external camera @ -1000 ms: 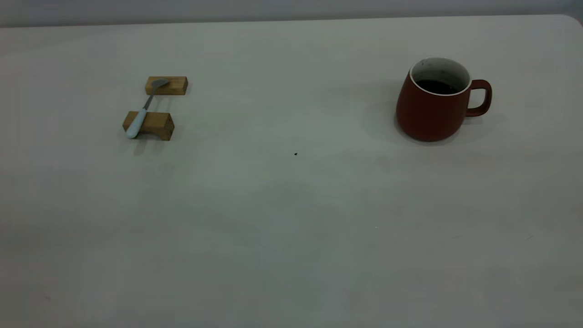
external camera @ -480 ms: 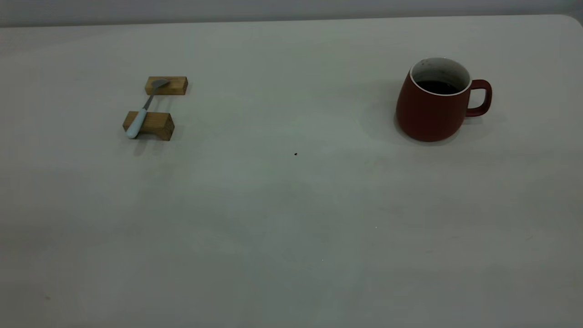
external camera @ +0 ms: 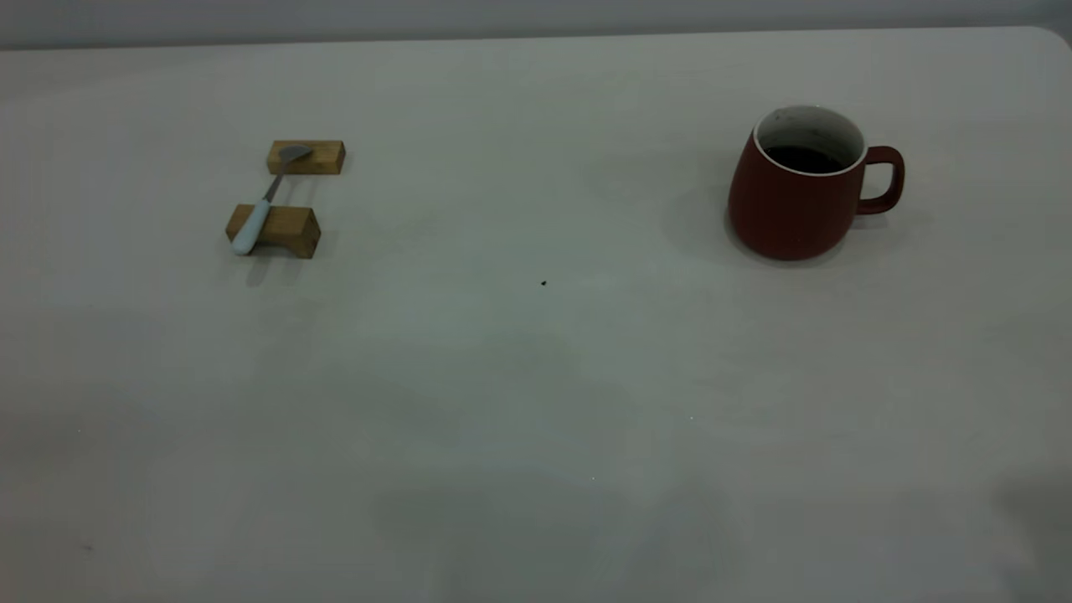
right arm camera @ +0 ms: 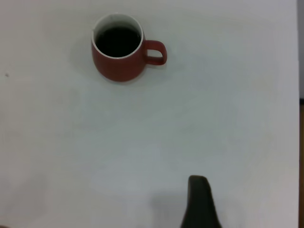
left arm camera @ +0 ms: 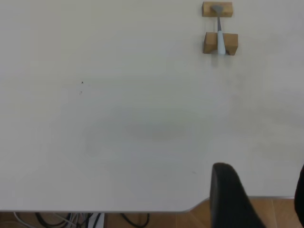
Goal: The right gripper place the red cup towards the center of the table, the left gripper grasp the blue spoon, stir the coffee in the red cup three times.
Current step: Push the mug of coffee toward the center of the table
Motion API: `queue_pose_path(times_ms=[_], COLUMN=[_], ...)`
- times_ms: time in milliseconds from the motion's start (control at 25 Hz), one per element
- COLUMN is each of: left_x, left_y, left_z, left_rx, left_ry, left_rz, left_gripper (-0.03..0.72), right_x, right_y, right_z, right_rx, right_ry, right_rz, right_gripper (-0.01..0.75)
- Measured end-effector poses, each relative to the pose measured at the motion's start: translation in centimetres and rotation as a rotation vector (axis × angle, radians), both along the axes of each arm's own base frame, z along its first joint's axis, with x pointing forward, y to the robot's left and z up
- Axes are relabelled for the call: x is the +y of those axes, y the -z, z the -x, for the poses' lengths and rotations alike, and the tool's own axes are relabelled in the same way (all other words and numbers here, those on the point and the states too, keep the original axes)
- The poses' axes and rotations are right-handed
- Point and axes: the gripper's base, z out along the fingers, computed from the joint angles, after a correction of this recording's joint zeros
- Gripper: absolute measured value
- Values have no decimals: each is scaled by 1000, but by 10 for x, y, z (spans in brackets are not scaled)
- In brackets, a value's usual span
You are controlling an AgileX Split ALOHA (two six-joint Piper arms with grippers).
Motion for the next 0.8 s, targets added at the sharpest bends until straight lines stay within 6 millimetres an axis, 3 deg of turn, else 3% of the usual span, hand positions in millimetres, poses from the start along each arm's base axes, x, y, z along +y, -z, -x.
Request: queue_pose_path(times_ms=[240, 440, 600, 800], left_x=[0, 0, 0, 0], left_y=[0, 0, 0, 0], left_z=[0, 0, 0, 0], left_rx=[0, 0, 0, 0], left_ry=[0, 0, 0, 0], left_rz=[0, 0, 0, 0], left_gripper=[411, 411, 411, 411], right_x=[0, 6, 11, 10], right_y=[32, 87, 128, 159], right_z=[-100, -169, -205, -227], right_rx=[144, 303, 356, 350], right_ry=[-167, -389, -564, -653], right_rz=[120, 156, 178, 237], right_gripper=[591, 591, 591, 591])
